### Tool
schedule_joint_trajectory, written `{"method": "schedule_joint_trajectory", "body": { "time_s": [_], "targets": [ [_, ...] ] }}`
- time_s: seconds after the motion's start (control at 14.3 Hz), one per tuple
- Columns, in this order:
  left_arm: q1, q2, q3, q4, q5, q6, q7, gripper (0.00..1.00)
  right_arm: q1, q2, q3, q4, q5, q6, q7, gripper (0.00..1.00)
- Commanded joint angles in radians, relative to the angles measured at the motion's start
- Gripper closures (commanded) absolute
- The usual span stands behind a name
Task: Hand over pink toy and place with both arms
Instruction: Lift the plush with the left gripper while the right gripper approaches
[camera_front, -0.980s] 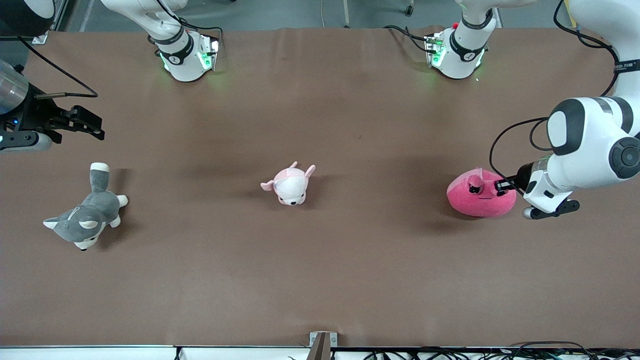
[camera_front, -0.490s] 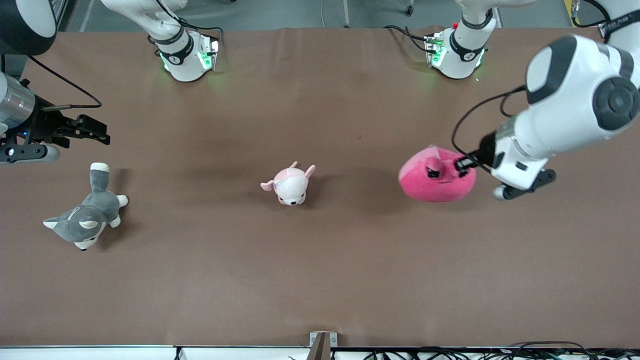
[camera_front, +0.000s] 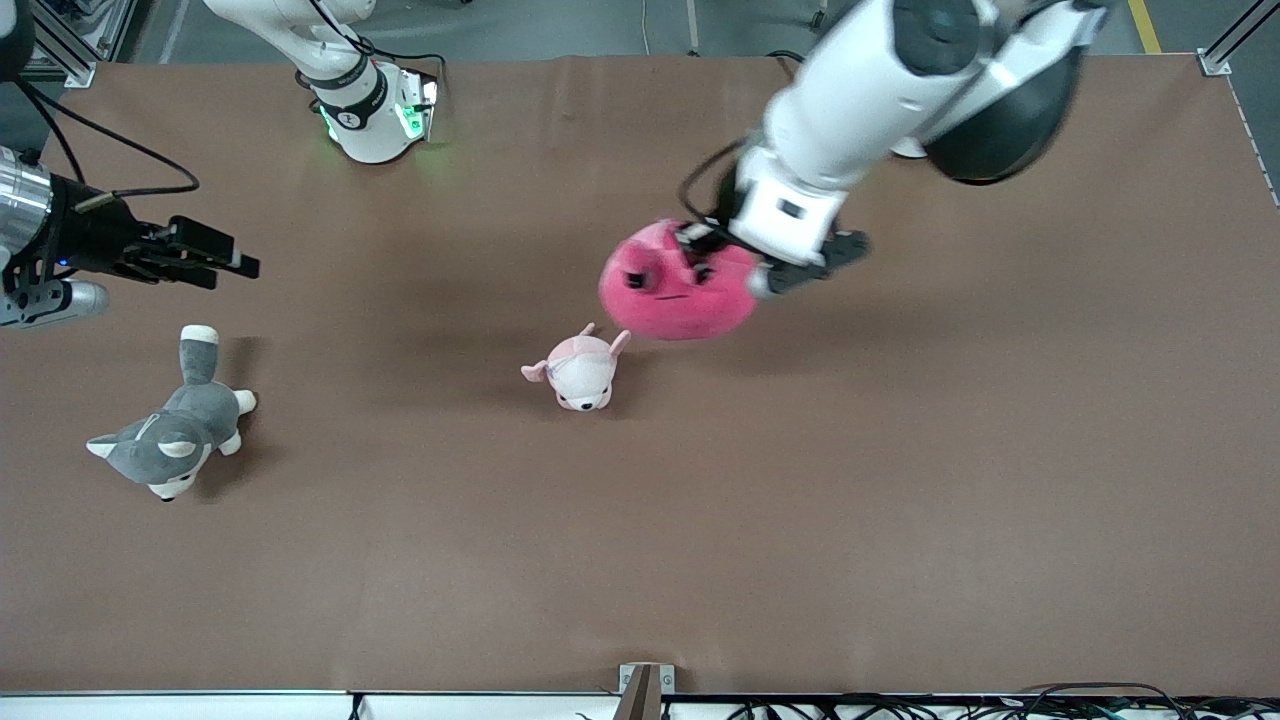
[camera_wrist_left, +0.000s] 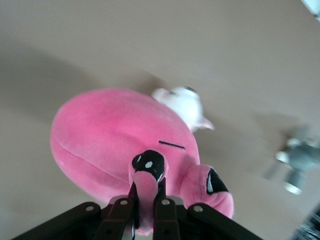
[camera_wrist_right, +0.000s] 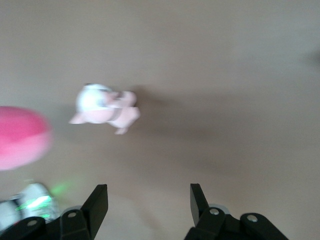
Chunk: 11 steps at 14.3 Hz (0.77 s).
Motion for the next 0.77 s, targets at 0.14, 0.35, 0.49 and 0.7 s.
{"method": "schedule_joint_trajectory", "body": {
  "time_s": [0.14, 0.35, 0.49, 0.7],
  "targets": [
    [-0.157, 0.091, 0.01, 0.055, 0.02, 0.179, -0.063, 1.0, 0.037, 0.008, 0.012, 0.04, 0.166, 0.0, 0.115, 0.27],
    [-0.201, 0.097, 0.018, 0.055, 0.02, 0.19, -0.073, 1.0, 0.143, 0.005, 0.012, 0.034, 0.147, 0.046, 0.206, 0.29],
    [-0.207, 0.097, 0.024, 0.055, 0.026, 0.19, -0.078, 1.0, 0.195, 0.007, 0.012, 0.032, 0.114, 0.049, 0.232, 0.29],
    [-0.215, 0.097, 0.024, 0.055, 0.032, 0.19, -0.089, 1.0, 0.263, 0.025, 0.012, 0.022, 0.097, 0.055, 0.235, 0.29]
  ]
}}
